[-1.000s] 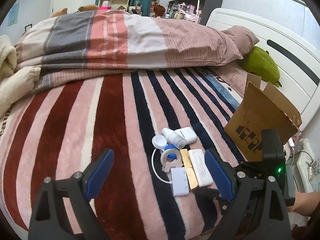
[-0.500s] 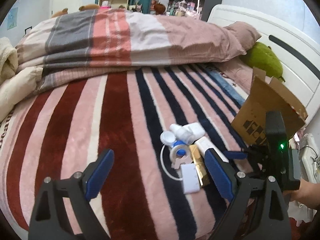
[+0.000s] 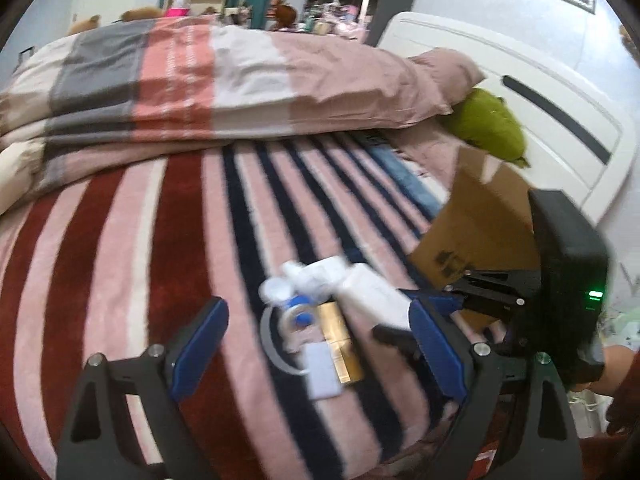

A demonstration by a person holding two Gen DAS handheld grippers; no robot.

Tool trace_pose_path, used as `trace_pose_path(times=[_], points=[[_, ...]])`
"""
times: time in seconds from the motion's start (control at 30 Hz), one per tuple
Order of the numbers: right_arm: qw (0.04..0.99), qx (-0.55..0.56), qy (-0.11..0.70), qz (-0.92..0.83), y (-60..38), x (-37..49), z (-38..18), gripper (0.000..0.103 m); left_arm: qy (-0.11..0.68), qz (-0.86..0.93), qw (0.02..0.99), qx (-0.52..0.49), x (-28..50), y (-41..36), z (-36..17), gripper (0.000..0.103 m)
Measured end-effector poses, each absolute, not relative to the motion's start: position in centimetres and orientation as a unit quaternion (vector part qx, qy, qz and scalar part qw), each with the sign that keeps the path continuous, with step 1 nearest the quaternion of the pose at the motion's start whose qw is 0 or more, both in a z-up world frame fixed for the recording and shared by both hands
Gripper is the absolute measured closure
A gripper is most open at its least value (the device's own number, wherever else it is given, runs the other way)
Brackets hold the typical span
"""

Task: Organize rigid objects
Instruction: 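Move the right gripper back and grasp the white power bank, then lower the white power bank into the cardboard box and release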

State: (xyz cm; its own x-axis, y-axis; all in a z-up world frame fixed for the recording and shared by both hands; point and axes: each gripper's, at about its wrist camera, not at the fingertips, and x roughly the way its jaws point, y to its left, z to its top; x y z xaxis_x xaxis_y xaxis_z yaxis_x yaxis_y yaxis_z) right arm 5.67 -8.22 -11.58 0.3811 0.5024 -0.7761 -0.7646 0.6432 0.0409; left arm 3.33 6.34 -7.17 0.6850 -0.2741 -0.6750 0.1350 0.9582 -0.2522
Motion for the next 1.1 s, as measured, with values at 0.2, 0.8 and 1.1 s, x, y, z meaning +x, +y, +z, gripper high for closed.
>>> trace_pose_path(times=[0.2, 0.8, 1.1], points=[[0.808, -0.147, 0.344, 0.454, -8.9, 4.0, -5.6, 0.072, 0.355, -0.17, 0.914, -0.096, 4.5, 3.4, -3.3, 0.037], [0.845, -0.066, 0.342, 0.406, -24.5, 11.3, 0.1, 0.072, 0.397, -0.27, 0.877, -0.013, 15.7, -13.5, 1.1, 0.063], [0.832, -0.104, 0.422, 0.344, -27.5, 14.9, -2.4, 0.072, 0.468, -0.265, 0.843, 0.015, 19.5, -18.4, -1.7, 0.059]])
